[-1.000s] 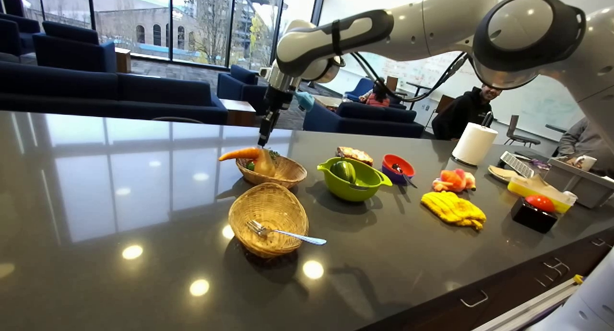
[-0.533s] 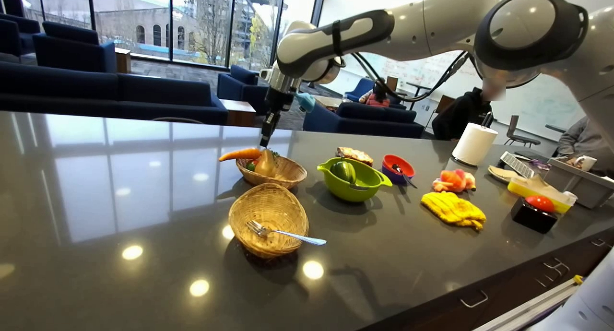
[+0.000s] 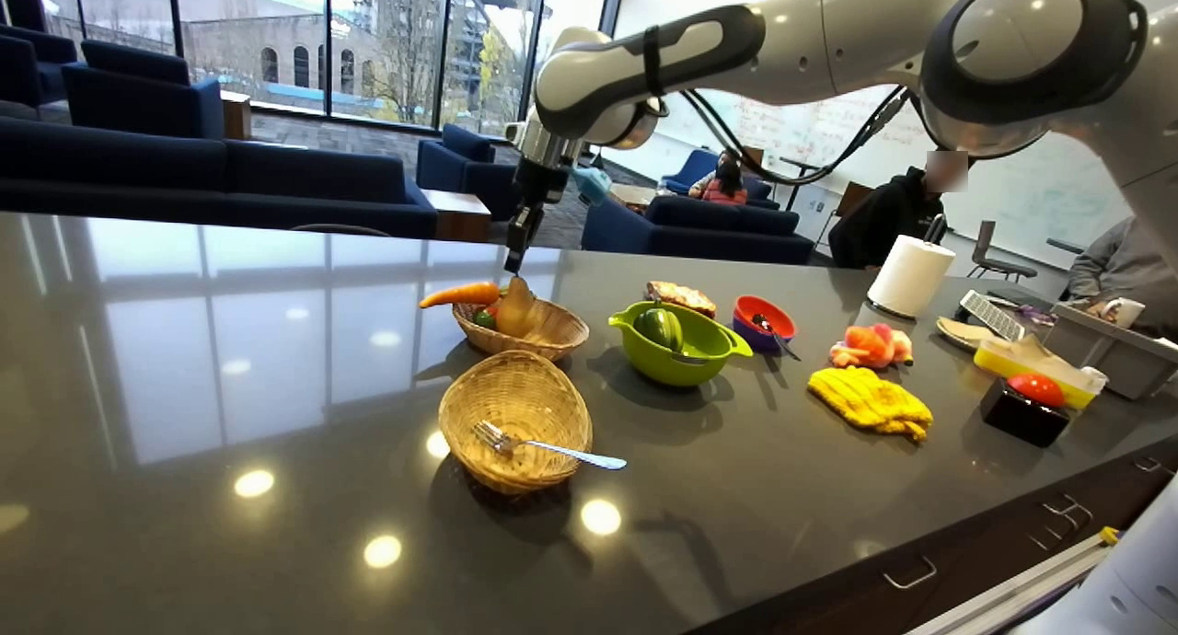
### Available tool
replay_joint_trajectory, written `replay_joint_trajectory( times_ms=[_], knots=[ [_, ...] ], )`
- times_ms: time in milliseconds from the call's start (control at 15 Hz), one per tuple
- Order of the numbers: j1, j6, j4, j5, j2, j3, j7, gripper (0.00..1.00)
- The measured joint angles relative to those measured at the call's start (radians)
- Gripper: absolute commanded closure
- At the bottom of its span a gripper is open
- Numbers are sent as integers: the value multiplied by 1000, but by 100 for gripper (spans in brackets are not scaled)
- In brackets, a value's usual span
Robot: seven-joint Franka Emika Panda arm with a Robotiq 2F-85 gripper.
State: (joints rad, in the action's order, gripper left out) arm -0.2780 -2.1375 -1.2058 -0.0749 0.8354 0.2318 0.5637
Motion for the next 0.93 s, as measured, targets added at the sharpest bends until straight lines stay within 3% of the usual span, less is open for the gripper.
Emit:
replay_joint_trajectory(
  times_ms=[933],
  knots=[
    [19, -39, -193, -58, -212, -78, -169, 98]
  ],
)
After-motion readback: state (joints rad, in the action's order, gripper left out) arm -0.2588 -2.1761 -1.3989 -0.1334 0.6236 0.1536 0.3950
